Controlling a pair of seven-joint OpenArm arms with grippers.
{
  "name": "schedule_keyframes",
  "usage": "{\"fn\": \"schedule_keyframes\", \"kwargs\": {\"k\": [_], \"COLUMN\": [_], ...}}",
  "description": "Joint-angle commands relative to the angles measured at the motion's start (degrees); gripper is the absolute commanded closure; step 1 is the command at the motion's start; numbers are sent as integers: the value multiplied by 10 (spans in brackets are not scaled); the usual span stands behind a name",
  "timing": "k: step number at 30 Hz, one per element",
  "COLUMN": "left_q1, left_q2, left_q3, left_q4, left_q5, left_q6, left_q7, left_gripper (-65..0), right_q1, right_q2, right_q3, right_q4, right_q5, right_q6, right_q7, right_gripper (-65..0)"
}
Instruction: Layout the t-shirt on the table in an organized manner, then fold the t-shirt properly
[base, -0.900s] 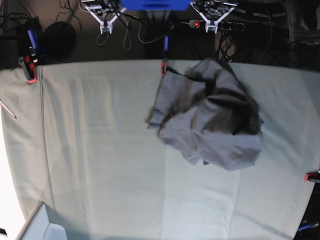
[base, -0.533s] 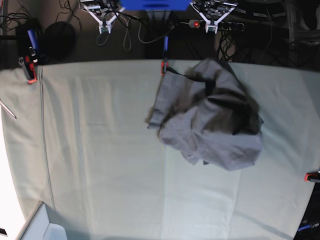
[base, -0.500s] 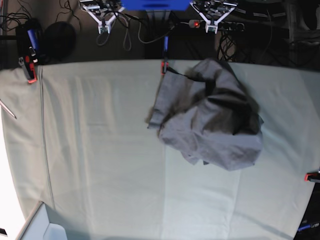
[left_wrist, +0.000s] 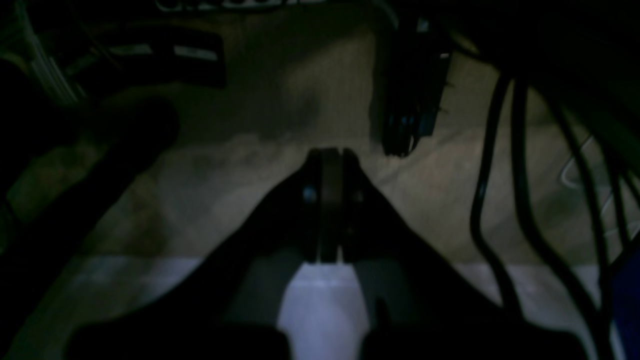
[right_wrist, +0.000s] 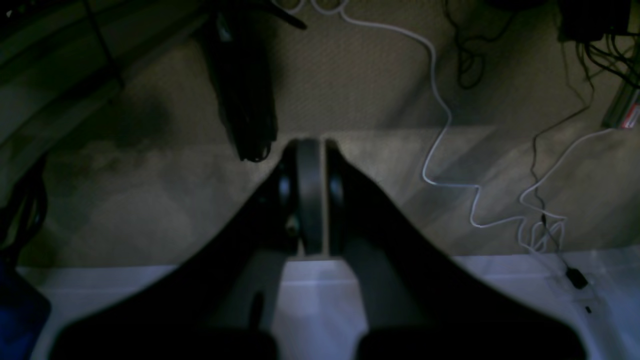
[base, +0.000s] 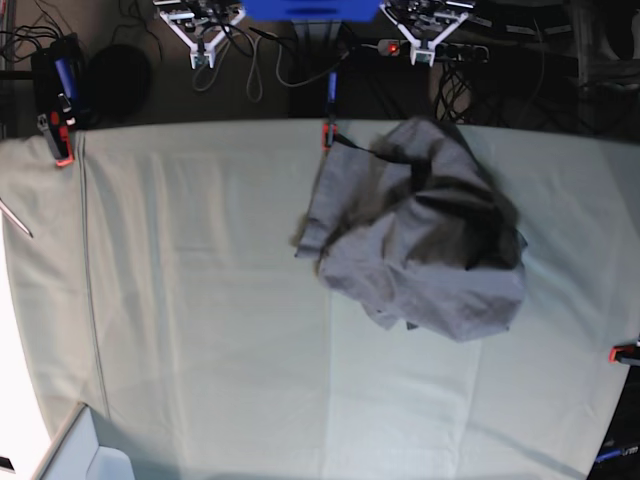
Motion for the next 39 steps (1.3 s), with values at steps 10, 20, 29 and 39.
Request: {"fn": "schedule_keyframes", "kwargs": {"k": [10, 20, 29, 39], "left_q1": [36, 176, 399, 489], "left_q2": [0, -20, -67, -152], "left_q3": [0, 0, -1, -1], "left_q4": [38, 230, 693, 955], "left_q5": [-1, -2, -16, -210], "left_q6": [1, 0, 0, 0], "left_q7": [0, 0, 5, 4], "left_gripper": [-2, -1, -1, -1], "right_q1": [-17, -191, -338, -489], "right_q2": [2, 3, 20, 42], "right_q3": [-1, -2, 0, 4], "right_q4": [6, 269, 525, 902], "right_q5": [3, 3, 3, 2], "right_q6": [10, 10, 10, 10], "right_q7": [4, 0, -1, -1], "right_gripper": [0, 0, 0, 0]}}
